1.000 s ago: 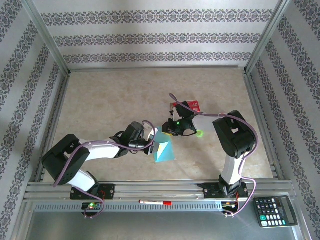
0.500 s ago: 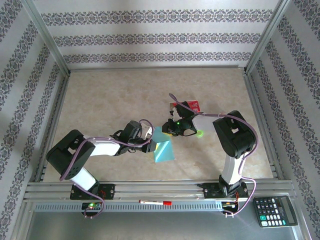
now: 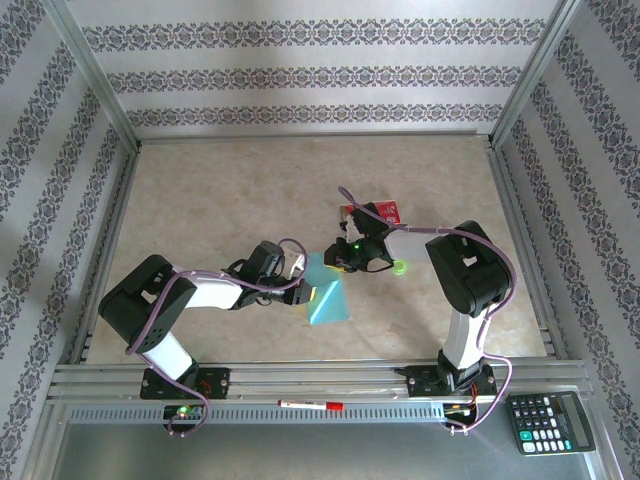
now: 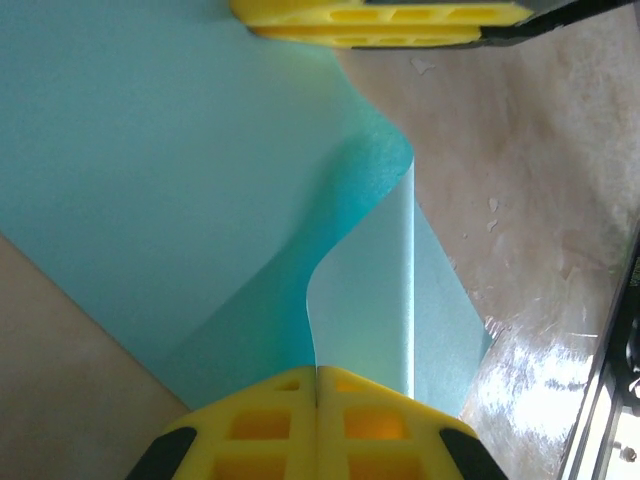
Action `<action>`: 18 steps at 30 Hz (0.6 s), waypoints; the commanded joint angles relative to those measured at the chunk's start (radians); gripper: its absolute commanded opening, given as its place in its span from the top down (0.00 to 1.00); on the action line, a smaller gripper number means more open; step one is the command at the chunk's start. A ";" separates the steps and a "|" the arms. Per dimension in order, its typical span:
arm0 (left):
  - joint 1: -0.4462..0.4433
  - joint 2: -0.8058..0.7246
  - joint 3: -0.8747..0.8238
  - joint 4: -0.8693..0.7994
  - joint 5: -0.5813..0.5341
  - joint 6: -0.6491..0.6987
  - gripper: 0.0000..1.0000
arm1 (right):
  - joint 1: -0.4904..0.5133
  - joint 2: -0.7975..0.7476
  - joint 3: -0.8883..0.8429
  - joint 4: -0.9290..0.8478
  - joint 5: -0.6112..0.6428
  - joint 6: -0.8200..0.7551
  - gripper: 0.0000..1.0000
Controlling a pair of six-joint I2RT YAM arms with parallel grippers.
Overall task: Fold a paper plane with a square sheet of paper (pick it up from the middle)
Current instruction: Fold the triangle a second time at the center of the table.
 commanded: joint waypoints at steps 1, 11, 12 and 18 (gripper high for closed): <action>0.016 0.017 0.029 0.005 0.026 0.005 0.99 | -0.007 0.028 -0.015 -0.002 0.014 -0.010 0.77; 0.017 0.017 0.028 -0.012 0.025 0.010 0.99 | -0.006 0.030 -0.016 0.000 0.014 -0.009 0.77; 0.017 0.015 0.026 -0.012 0.027 0.009 0.99 | -0.006 0.030 -0.018 0.001 0.013 -0.008 0.77; 0.026 0.006 0.012 -0.016 0.021 0.011 0.99 | -0.006 0.030 -0.018 0.004 0.012 -0.006 0.77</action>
